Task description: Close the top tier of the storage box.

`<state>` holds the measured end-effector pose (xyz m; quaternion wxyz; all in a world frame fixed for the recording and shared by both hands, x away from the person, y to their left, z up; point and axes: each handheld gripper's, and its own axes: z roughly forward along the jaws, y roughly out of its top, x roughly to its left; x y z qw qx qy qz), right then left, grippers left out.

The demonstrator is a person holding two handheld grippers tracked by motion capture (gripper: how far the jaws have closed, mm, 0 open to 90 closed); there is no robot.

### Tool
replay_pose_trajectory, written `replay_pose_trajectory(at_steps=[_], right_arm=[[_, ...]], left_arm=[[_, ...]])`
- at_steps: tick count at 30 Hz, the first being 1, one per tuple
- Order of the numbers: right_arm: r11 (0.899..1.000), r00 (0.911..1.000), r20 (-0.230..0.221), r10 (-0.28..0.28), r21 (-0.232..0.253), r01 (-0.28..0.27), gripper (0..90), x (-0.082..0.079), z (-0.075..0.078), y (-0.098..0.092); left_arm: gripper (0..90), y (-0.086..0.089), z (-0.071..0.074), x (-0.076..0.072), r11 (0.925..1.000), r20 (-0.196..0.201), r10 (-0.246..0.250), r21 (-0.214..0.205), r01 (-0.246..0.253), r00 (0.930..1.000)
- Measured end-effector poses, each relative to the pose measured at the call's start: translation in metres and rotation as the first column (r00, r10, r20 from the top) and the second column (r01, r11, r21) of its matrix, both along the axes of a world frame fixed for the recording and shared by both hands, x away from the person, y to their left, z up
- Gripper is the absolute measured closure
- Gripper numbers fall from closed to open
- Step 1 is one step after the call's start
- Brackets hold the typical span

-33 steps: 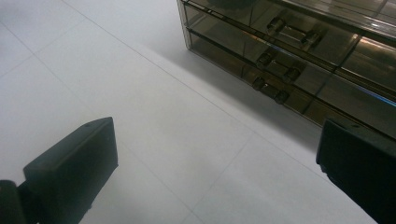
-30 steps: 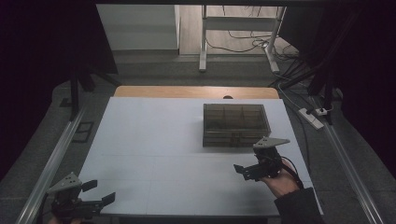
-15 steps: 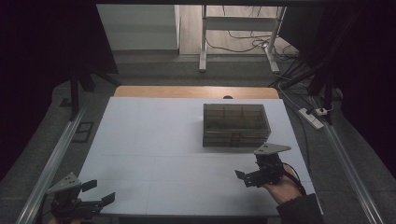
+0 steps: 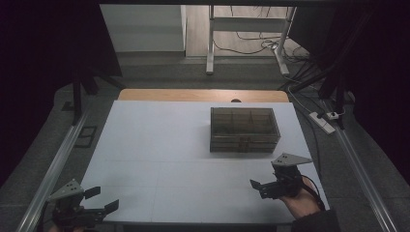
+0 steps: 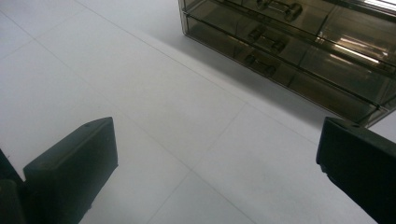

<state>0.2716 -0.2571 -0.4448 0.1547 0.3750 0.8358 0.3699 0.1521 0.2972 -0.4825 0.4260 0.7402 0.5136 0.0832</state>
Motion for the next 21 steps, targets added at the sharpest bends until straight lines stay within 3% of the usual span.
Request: replay_pose_trajectory(at_steps=[9, 21], right_arm=[[0.999, 0.9991, 0.01, -0.041, 0.017, 0.041, 0.0, -0.009, 0.0, -0.01], [0.997, 0.9974, 0.016, -0.07, 0.045, 0.069, 0.0, -0.02, 0.001, -0.024]], left_arm=[[4.4, 0.001, 0.0, -0.001, 0.9999, 0.009, 0.01, -0.009, -0.01, 0.9999], [4.3, 0.001, 0.001, -0.002, 0.9996, 0.032, 0.022, 0.019, -0.022, 0.9993]])
